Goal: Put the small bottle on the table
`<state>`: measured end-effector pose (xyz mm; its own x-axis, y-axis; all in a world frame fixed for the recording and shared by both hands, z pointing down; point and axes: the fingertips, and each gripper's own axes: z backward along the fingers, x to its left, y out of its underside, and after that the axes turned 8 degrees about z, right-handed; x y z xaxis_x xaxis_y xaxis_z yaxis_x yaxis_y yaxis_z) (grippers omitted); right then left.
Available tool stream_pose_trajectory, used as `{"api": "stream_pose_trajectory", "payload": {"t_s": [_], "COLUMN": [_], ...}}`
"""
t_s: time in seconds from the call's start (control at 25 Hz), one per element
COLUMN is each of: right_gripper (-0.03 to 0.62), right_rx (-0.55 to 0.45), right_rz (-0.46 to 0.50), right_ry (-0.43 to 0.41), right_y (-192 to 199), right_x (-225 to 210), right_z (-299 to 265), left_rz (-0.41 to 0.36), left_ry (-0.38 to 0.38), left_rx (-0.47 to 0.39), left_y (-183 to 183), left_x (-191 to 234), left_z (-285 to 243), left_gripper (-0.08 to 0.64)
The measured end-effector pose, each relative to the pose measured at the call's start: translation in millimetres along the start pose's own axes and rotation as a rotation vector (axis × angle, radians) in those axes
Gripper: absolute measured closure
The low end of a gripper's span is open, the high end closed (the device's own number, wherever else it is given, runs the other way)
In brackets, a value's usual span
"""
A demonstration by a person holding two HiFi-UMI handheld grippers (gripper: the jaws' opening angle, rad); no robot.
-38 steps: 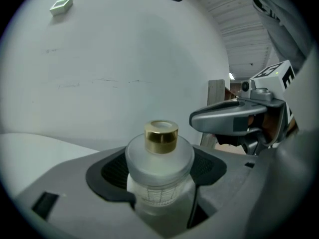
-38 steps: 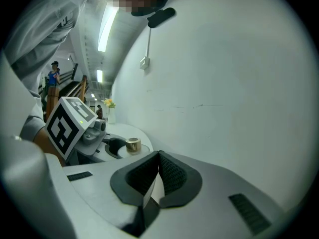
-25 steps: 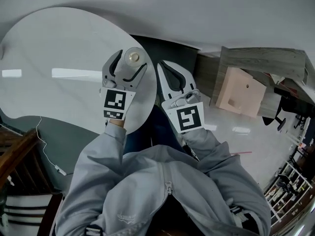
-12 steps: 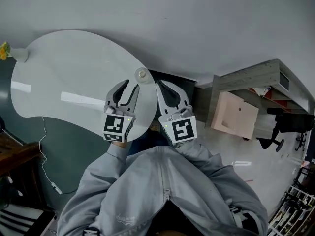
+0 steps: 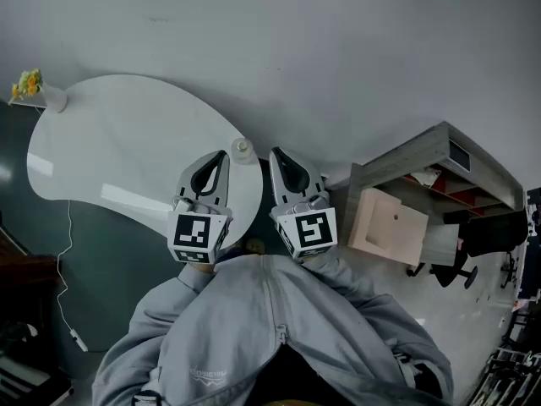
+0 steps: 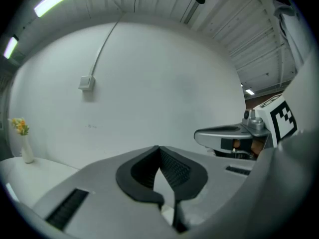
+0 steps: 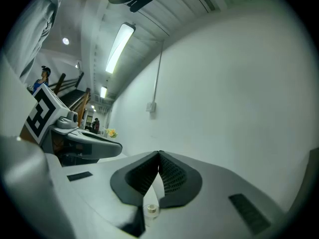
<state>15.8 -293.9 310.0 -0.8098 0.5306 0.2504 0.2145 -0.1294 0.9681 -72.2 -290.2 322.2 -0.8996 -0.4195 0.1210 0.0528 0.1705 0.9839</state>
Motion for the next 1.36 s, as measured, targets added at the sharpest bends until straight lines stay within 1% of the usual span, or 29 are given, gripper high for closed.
{"api": "stream_pose_trajectory", "payload": {"t_s": [0.16, 0.28, 0.4, 0.84, 1.36], "right_gripper": [0.566, 0.566, 0.566, 0.566, 0.566], "right_rx": [-0.002, -0.002, 0.010, 0.000, -0.027], "right_rz": [-0.005, 0.001, 0.029, 0.021, 0.010], "right_ry": [0.032, 0.050, 0.064, 0.042, 0.024], "right_y": [-19.4, -28.7, -32.3, -34.4, -39.8], "right_x": [-9.3, -11.1, -9.0, -2.2, 0.2], "right_z": [14.7, 24.7, 33.7, 45.7, 46.2], "left_rz": [0.031, 0.029, 0.012, -0.012, -0.005], "left_ry": [-0.046, -0.059, -0.068, -0.077, -0.074], "left_rx": [-0.034, -0.049, -0.061, -0.067, -0.076], "left_y": [-17.4, -25.4, -29.3, -30.9, -30.9], "left_x": [-2.7, -7.6, -14.1, -22.7, -29.6], "left_z": [18.4, 28.8, 37.8, 45.8, 45.3], "left_gripper": [0.552, 0.552, 0.552, 0.552, 0.552]}}
